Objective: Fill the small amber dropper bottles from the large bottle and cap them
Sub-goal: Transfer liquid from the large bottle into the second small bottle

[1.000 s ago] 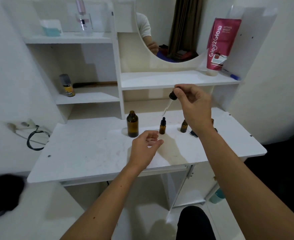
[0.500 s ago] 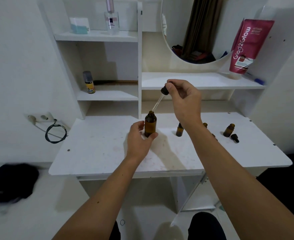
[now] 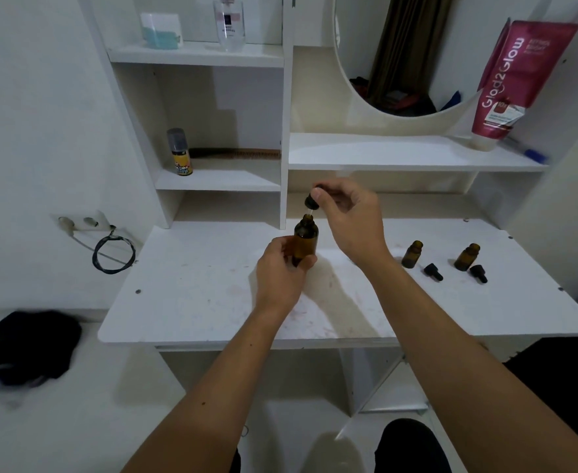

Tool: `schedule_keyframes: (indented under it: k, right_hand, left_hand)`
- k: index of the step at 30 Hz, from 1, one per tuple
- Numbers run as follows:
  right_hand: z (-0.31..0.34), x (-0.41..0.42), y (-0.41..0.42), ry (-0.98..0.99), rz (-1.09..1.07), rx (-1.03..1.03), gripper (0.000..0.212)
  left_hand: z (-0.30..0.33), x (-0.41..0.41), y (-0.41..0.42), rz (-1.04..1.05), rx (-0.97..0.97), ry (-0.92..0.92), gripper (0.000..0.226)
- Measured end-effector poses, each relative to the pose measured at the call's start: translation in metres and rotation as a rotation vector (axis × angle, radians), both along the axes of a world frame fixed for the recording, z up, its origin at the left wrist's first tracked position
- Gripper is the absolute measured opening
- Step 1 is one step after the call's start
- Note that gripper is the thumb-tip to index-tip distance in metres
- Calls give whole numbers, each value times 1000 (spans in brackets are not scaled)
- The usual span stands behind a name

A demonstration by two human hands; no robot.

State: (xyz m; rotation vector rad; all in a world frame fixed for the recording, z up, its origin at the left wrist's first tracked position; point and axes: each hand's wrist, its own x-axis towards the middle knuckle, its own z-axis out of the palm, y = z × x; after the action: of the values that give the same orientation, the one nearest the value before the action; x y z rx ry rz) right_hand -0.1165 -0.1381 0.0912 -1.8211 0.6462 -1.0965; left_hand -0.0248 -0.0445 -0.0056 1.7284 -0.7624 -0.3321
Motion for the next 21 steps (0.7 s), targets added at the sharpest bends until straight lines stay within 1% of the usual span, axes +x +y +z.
schedule_keyframes:
  k: [4, 9, 15, 21]
  right_hand:
    - [-10, 2, 2, 56, 1, -15, 20]
    - [-13, -1, 3, 72, -10, -34, 21]
    - [-9, -14, 4, 55, -57, -60, 24]
    - [-10, -53, 6, 34, -104, -76, 24]
  left_hand:
    - [0, 0, 0, 5, 6, -14, 52]
    - [-1, -1, -1, 9, 22, -11, 56]
    - [1, -6, 4, 43, 9, 27, 67]
    - [4, -18, 20, 116, -53, 42, 56]
